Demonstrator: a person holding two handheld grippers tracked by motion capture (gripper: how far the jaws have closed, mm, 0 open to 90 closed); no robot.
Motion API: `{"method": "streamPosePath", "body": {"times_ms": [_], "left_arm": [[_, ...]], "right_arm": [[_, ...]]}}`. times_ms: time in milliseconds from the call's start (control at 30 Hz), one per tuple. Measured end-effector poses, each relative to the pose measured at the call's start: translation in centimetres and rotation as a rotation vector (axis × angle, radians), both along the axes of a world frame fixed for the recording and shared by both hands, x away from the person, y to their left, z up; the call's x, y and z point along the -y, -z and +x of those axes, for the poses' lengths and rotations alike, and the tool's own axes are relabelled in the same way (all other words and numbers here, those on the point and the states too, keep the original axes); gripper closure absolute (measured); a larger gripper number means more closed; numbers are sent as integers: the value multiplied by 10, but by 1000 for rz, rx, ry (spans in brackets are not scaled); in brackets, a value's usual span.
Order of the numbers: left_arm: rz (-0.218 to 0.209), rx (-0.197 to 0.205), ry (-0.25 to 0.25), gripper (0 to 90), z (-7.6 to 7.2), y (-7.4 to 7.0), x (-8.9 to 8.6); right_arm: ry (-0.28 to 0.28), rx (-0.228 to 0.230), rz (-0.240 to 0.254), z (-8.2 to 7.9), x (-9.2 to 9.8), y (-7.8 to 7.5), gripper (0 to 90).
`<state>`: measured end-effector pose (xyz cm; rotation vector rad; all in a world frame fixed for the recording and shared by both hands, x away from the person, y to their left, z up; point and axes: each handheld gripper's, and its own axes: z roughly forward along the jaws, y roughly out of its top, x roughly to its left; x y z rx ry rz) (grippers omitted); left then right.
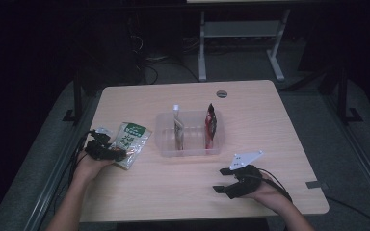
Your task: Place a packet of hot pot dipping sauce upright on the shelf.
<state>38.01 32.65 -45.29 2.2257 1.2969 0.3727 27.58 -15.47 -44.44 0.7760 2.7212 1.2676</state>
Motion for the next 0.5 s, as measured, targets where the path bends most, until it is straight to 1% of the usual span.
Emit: {"method": "streamPosePath", "body": {"times_ms": [100,167,267,367,500], "left_arm": [[5,13,-2,556,0,-1,-4],[17,21,3,655,-1,-1,-5],[0,21,2,772,-1,-1,-7],[-20,22,8,821,-1,0,-9],[-95,10,14,869,0,0,-16]], "right_arm": [[2,-2,-3,0,0,0,319],[1,-3,-2,0,0,0,320],[0,-4,-3,0,-1,0,321],[-2,-4,-2,0,-1,0,321],[-3,-3,-3,0,0,0,322]]}}
